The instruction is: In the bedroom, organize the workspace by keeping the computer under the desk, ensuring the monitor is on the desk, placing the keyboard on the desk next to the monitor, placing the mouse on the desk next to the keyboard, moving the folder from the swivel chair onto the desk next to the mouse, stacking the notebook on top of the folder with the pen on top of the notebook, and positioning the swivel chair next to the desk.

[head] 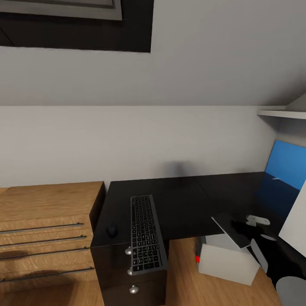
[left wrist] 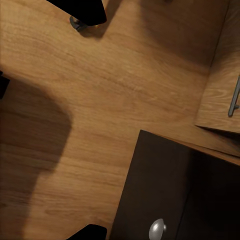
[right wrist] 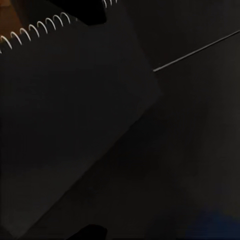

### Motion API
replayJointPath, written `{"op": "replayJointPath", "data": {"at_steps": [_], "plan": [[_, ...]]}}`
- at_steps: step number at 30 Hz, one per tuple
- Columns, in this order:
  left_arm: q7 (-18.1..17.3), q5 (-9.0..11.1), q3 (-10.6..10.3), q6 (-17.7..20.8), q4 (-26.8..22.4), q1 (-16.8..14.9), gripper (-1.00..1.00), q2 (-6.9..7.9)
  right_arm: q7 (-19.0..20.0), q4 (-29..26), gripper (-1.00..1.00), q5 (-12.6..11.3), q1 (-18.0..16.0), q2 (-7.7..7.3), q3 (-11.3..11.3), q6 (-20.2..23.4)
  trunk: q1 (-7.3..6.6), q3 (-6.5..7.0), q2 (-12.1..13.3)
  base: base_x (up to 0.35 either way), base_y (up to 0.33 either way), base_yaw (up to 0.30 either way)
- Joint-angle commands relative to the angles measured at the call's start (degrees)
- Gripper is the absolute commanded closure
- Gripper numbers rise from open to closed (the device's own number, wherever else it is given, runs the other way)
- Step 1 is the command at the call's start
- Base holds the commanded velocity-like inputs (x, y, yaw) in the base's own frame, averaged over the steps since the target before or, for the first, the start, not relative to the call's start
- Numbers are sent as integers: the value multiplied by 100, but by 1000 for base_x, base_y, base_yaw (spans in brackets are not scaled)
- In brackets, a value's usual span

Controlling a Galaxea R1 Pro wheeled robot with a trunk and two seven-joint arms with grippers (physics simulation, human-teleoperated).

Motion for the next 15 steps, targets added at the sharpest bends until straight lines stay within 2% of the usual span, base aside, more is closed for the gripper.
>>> {"op": "replayJointPath", "data": {"at_steps": [1,6,15], "plan": [[31,61,-27,-45,-8,-3,-100,8,20,-2,-100,-200,1,-45,-12,29,0,-5,-3,0,0,0],[31,61,-27,-45,-8,-3,-100,8,146,4,-100,-387,0,-77,-15,48,0,-5,-3,5,0,0],[34,61,-24,-45,-8,-3,-100,7,220,20,-100,-429,-1,-80,-17,70,0,-5,-3,95,0,0]]}}
